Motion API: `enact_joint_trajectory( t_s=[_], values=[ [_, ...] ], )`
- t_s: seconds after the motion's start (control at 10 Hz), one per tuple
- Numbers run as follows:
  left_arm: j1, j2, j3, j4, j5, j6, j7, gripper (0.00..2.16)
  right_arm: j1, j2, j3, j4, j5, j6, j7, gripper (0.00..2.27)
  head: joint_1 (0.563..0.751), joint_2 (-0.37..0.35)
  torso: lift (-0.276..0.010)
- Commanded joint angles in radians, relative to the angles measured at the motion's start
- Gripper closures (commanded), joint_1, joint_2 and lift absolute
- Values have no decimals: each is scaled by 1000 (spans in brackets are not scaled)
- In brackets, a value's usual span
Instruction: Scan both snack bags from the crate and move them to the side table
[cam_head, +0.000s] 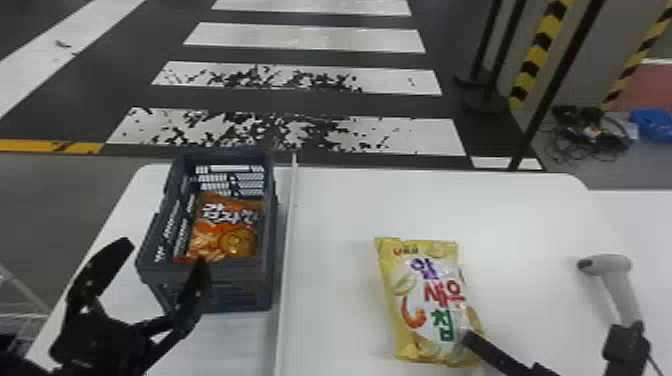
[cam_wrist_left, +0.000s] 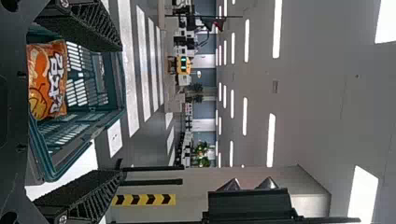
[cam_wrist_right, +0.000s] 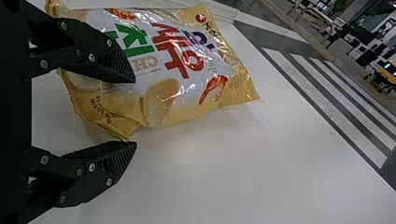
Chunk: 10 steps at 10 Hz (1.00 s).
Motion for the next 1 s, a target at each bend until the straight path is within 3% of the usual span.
enact_joint_trajectory(
  t_s=[0.0, 0.1, 0.3, 0.4, 0.6, 0.9],
  values=[
    [-3, 1, 0, 10, 10, 0, 1, 60, -11, 1, -19, 32, -20, 12, 24, 1970, 695, -20, -99],
    [-6, 1, 0, 14, 13, 0, -1, 60, -18, 1, -32, 55, -60, 12, 29, 2250, 695, -18, -99],
    [-8, 0, -2, 20, 14, 0, -1, 60, -34, 1, -56, 92, -98, 12, 143, 2246, 695, -12, -99],
    [-8, 0, 0, 20, 14, 0, -1, 63, -35, 1, -70, 96, -132, 12, 153, 2246, 695, -4, -99],
    [-8, 1, 0, 20, 17, 0, -1, 63, -37, 2, -94, 60, -150, -19, 127, 2246, 695, -11, -99],
    [-8, 3, 0, 19, 19, -3, -1, 63, -75, -28, -94, -66, 23, -77, 15, 2246, 695, -61, -99]
  ],
)
